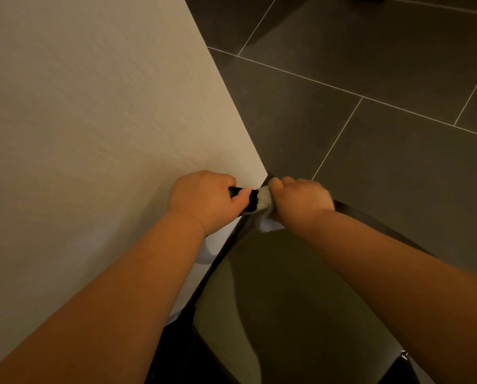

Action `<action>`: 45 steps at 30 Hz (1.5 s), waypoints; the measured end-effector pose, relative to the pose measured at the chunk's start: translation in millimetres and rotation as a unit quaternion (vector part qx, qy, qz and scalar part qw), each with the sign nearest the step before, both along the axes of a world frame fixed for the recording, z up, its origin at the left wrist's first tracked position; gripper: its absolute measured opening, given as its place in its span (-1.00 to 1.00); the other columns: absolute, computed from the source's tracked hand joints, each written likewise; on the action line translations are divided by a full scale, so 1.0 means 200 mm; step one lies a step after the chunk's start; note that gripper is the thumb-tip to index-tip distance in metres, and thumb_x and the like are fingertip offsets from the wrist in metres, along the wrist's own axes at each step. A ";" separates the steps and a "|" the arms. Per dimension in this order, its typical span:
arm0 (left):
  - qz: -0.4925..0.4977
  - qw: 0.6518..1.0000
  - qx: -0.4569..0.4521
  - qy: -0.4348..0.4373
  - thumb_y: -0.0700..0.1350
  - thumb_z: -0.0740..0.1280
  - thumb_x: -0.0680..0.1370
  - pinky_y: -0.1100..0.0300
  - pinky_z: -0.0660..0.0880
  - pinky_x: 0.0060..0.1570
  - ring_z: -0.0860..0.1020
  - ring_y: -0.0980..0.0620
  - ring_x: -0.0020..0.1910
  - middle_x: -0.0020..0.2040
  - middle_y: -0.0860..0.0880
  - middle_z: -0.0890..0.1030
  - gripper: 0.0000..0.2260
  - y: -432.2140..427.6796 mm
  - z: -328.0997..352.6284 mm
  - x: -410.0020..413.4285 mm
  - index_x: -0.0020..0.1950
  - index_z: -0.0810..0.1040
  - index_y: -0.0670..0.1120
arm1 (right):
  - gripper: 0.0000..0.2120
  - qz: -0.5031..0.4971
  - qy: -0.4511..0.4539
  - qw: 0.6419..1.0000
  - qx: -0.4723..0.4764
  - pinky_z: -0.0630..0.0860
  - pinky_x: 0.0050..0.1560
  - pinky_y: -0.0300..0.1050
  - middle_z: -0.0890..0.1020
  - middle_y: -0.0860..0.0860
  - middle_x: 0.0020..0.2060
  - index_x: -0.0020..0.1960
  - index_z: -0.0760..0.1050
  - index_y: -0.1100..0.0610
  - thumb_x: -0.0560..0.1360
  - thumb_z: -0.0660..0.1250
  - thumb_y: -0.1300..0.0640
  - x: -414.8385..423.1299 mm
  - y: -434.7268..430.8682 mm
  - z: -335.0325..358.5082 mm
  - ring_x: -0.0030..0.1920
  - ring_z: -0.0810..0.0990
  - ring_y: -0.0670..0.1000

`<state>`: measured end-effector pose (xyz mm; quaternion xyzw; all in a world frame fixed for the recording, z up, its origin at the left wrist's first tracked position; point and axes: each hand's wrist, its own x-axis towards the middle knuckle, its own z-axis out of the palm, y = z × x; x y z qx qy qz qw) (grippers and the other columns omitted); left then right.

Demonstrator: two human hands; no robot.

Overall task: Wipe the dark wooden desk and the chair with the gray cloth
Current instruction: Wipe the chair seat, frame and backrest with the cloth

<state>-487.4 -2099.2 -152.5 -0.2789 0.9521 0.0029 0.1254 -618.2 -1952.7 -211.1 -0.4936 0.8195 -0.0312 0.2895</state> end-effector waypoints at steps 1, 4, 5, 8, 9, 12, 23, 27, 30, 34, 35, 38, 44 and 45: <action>0.000 1.000 -0.002 0.002 0.29 0.18 0.61 0.13 0.44 -0.33 0.49 -0.02 -0.32 -0.32 0.03 0.53 -0.59 0.00 0.00 0.00 -0.16 0.58 0.02 | -0.52 0.021 0.008 1.000 -0.013 0.53 0.13 0.07 0.55 0.06 0.13 0.26 0.35 0.05 0.49 0.43 -0.15 0.01 -0.02 0.00 0.13 0.59 0.18; -0.006 1.000 -0.002 0.013 0.29 0.20 0.61 0.11 0.48 -0.30 0.50 -0.02 -0.30 -0.31 0.04 0.55 -0.60 0.01 0.00 0.00 -0.14 0.60 0.03 | -0.52 0.018 0.036 0.999 -0.015 0.48 0.01 0.01 0.56 0.05 0.11 0.31 0.34 0.06 0.53 0.43 -0.12 -0.03 0.01 -0.02 0.12 0.62 0.17; -0.009 1.000 -0.001 0.015 0.29 0.20 0.62 0.12 0.48 -0.31 0.50 -0.02 -0.31 -0.32 0.05 0.54 -0.60 0.01 0.00 0.00 -0.15 0.60 0.03 | -0.51 -0.006 0.038 0.999 -0.002 0.45 -0.03 0.01 0.55 0.06 0.08 0.30 0.33 0.06 0.53 0.44 -0.13 -0.04 0.05 -0.03 0.10 0.62 0.18; -0.012 1.000 0.006 0.019 0.28 0.20 0.62 0.12 0.47 -0.33 0.50 0.00 -0.33 -0.34 0.06 0.52 -0.61 0.01 0.00 0.01 -0.16 0.59 0.03 | -0.52 -0.079 0.055 0.995 0.017 0.39 -0.08 0.00 0.50 0.03 -0.01 0.24 0.32 0.06 0.53 0.44 -0.16 -0.06 0.13 -0.05 0.07 0.62 0.17; -0.012 1.000 0.007 0.021 0.28 0.20 0.62 0.13 0.46 -0.33 0.50 0.00 -0.33 -0.34 0.06 0.51 -0.61 0.02 0.00 0.01 -0.16 0.58 0.03 | -0.54 -0.084 0.064 0.994 0.025 0.40 -0.06 0.01 0.53 0.04 0.01 0.24 0.33 0.06 0.52 0.45 -0.12 -0.05 0.12 -0.05 0.09 0.62 0.17; -0.008 1.000 0.000 0.019 0.28 0.21 0.62 0.14 0.43 -0.34 0.49 0.00 -0.33 -0.34 0.05 0.51 -0.62 0.01 0.00 0.00 -0.17 0.57 0.03 | -0.54 -0.052 0.049 0.997 0.023 0.43 -0.01 0.06 0.57 0.05 0.09 0.26 0.36 0.06 0.49 0.49 -0.05 -0.02 0.03 -0.05 0.13 0.61 0.19; -0.022 0.998 0.002 0.053 0.42 0.25 0.55 0.07 0.56 -0.21 0.53 0.02 -0.22 -0.19 0.08 0.59 -0.60 0.02 -0.01 0.03 -0.04 0.59 0.10 | -0.50 -0.109 0.039 0.993 0.014 0.45 -0.05 0.06 0.56 0.08 0.06 0.12 0.28 0.06 0.52 0.40 -0.28 -0.07 0.21 -0.04 0.09 0.61 0.23; -0.016 0.999 -0.008 0.046 0.39 0.26 0.55 0.06 0.58 -0.17 0.54 -0.01 -0.18 -0.13 0.07 0.61 -0.61 0.03 -0.01 0.02 0.02 0.61 0.10 | -0.50 -0.030 0.028 0.999 -0.014 0.41 0.04 0.05 0.57 0.10 0.13 0.19 0.37 0.09 0.43 0.45 -0.15 -0.01 0.07 -0.01 0.15 0.57 0.22; -0.014 0.999 -0.008 0.052 0.40 0.25 0.55 0.07 0.58 -0.19 0.54 -0.01 -0.19 -0.13 0.06 0.62 -0.61 0.04 -0.01 0.02 0.02 0.61 0.11 | -0.49 -0.002 0.047 0.998 -0.050 0.36 -0.01 0.00 0.57 0.08 0.14 0.26 0.40 0.08 0.51 0.40 -0.24 -0.03 0.12 -0.03 0.13 0.59 0.20; -0.013 0.999 -0.006 0.052 0.37 0.26 0.57 0.09 0.57 -0.22 0.54 -0.01 -0.22 -0.16 0.07 0.61 -0.63 0.04 -0.01 0.03 0.00 0.60 0.09 | -0.51 -0.095 0.097 0.990 -0.038 0.46 0.07 0.05 0.53 0.10 0.18 0.36 0.34 0.11 0.62 0.33 -0.19 -0.03 0.40 -0.06 0.14 0.60 0.20; -0.011 0.999 -0.005 0.052 0.36 0.26 0.57 0.08 0.58 -0.21 0.54 -0.02 -0.22 -0.17 0.08 0.61 -0.63 0.05 -0.01 0.03 0.00 0.60 0.09 | -0.50 -0.110 0.112 0.987 -0.026 0.47 0.07 0.06 0.53 0.11 0.19 0.37 0.32 0.12 0.63 0.32 -0.18 -0.02 0.45 -0.06 0.14 0.60 0.19; -0.009 0.999 -0.007 0.053 0.35 0.27 0.58 0.12 0.54 -0.22 0.54 -0.02 -0.20 -0.12 0.07 0.63 -0.65 0.05 0.00 0.02 0.04 0.62 0.11 | -0.51 -0.137 0.098 0.986 0.016 0.49 0.12 0.09 0.50 0.13 0.19 0.32 0.30 0.12 0.61 0.30 -0.21 -0.02 0.39 -0.04 0.17 0.59 0.22; -0.100 0.992 -0.033 0.072 0.19 0.28 0.64 0.17 0.35 -0.33 0.56 -0.10 -0.24 -0.09 -0.03 0.63 -0.70 0.06 -0.03 0.04 0.12 0.67 0.03 | -0.58 -0.074 0.067 0.994 -0.041 0.42 0.06 0.03 0.52 0.10 0.15 0.30 0.36 0.10 0.60 0.31 -0.15 -0.02 0.25 -0.03 0.16 0.59 0.22; -0.113 0.990 -0.037 0.075 0.17 0.27 0.64 0.17 0.33 -0.33 0.56 -0.11 -0.25 -0.10 -0.04 0.63 -0.71 0.06 -0.04 0.05 0.11 0.68 0.02 | -0.58 -0.087 0.078 0.992 -0.040 0.47 0.10 0.06 0.52 0.09 0.15 0.30 0.35 0.10 0.60 0.33 -0.14 -0.03 0.32 -0.03 0.15 0.59 0.21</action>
